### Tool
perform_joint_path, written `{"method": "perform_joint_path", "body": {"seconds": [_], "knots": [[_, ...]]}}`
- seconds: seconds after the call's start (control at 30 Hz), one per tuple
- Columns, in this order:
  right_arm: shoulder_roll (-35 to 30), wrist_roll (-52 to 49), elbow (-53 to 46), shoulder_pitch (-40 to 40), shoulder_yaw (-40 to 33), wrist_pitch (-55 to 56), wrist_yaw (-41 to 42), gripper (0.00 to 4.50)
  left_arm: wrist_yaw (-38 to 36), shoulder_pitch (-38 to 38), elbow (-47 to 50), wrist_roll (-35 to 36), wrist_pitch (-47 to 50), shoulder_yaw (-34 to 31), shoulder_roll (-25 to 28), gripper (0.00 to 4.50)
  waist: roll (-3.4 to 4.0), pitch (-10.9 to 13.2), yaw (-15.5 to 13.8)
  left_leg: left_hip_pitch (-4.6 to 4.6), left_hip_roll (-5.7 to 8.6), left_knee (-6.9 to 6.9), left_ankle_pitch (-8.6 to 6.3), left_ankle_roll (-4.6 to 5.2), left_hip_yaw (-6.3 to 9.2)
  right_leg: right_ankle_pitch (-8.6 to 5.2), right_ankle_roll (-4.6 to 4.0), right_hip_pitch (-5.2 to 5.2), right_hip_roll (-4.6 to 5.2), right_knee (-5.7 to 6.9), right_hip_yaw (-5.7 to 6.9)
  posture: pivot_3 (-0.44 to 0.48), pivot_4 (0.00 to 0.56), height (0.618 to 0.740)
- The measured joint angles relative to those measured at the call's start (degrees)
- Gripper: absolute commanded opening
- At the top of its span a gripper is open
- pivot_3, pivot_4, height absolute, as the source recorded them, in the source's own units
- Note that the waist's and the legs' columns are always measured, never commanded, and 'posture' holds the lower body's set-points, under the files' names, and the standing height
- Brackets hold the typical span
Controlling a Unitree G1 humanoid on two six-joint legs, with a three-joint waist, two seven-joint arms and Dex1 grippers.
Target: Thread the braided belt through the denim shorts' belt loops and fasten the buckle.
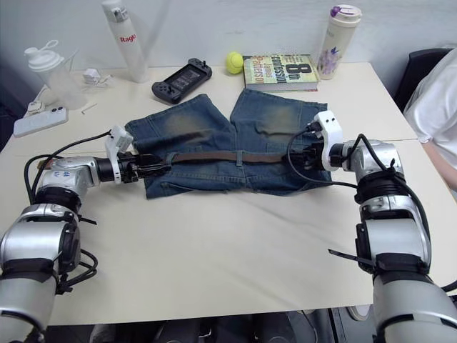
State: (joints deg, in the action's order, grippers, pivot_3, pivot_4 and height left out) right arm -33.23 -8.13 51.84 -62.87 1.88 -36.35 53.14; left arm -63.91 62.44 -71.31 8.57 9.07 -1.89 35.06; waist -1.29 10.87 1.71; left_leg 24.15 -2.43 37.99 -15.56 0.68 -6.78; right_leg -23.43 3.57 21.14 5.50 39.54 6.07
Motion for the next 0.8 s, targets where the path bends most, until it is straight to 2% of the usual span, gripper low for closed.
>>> {"method": "perform_joint_path", "body": {"seconds": [0.27, 0.3, 0.37, 0.4, 0.5, 0.53, 0.6, 0.63, 0.8], "knots": [[0.05, 1.31, 1.72, 1.33, 0.05, 3.5, -1.69, 4.47, 2.97, 0.69, -1.26, -1.36, 0.87, -1.42, -2.9, 3.31, 0.0, 0.0, -0.15, -0.01, 0.08, 0.06, 0.0, 0.0, 0.08, 0.0, 0.0, -0.07, 0.04, 0.06, 0.02, 0.0, 0.15, 0.74], [0.05, 1.39, 1.72, 1.45, 0.05, 3.71, -1.78, 4.24, 3.34, 0.69, -1.21, -2.11, 0.37, -1.2, -3.12, 3.31, 0.0, 0.0, -0.16, -0.04, 0.1, 0.07, 0.0, 0.01, 0.1, 0.0, 0.0, -0.12, 0.05, 0.06, 0.02, 0.0, 0.15, 0.74], [0.05, 1.41, 1.71, 1.67, 0.04, 3.91, -1.86, 3.7, 4.22, 0.67, -1.19, -2.82, -0.18, -1.02, -3.52, 2.77, 0.0, -0.01, -0.18, -0.05, 0.11, 0.1, 0.0, 0.01, 0.17, 0.0, 0.0, -0.18, 0.05, 0.06, 0.02, 0.0, 0.15, 0.74], [0.09, 1.41, 1.68, 1.78, 0.05, 3.98, -1.86, 3.28, 5.03, 0.67, -1.18, -3.19, -0.46, -1.03, -3.77, 2.48, 0.0, -0.01, -0.21, -0.06, 0.13, 0.12, 0.0, 0.01, 0.22, 0.0, 0.0, -0.23, 0.06, 0.05, 0.02, 0.0, 0.15, 0.74], [0.09, 1.4, 1.3, 2.45, 0.02, 4.37, -1.56, 1.83, 5.54, 0.67, -1.2, -3.25, -0.44, -1.6, -4.25, 1.17, 0.0, -0.01, -0.23, -0.07, 0.19, 0.13, 0.0, 0.01, 0.35, 0.0, 0.0, -0.32, 0.06, 0.03, 0.03, 0.0, 0.15, 0.74], [0.1, 1.4, 1.22, 2.5, 0.03, 4.43, -1.47, 1.48, 5.53, 0.69, -1.19, -3.25, -0.45, -1.64, -4.43, 0.74, 0.0, -0.01, -0.23, -0.08, 0.21, 0.14, 0.0, 0.01, 0.4, 0.0, 0.0, -0.35, 0.06, 0.03, 0.03, 0.0, 0.15, 0.74], [0.17, 1.4, 1.02, 2.55, 0.05, 4.54, -1.41, 0.71, 5.44, 0.75, -1.15, -3.25, -0.49, -1.68, -4.95, 0.1, 0.0, -0.01, -0.22, -0.09, 0.23, 0.17, 0.0, 0.02, 0.5, 0.0, 0.01, -0.44, 0.06, 0.01, 0.06, 0.0, 0.15, 0.74], [0.18, 1.4, 0.6, 2.71, 0.05, 4.59, -1.39, 0.42, 5.36, 0.78, -1.15, -3.29, -0.58, -1.66, -4.97, 0.08, 0.0, -0.01, -0.22, -0.09, 0.23, 0.17, 0.0, 0.02, 0.52, 0.0, 0.01, -0.45, 0.06, -0.01, 0.07, 0.0, 0.15, 0.74], [0.19, 1.34, -0.13, 3.0, -0.03, 4.58, -1.44, 0.41, 4.43, 0.77, -1.15, -4.09, -2.16, -1.58, -4.94, 0.08, 0.0, -0.01, -0.19, -0.09, 0.26, 0.17, 0.0, 0.02, 0.53, 0.0, 0.01, -0.45, 0.06, -0.02, 0.09, 0.0, 0.15, 0.74]]}}
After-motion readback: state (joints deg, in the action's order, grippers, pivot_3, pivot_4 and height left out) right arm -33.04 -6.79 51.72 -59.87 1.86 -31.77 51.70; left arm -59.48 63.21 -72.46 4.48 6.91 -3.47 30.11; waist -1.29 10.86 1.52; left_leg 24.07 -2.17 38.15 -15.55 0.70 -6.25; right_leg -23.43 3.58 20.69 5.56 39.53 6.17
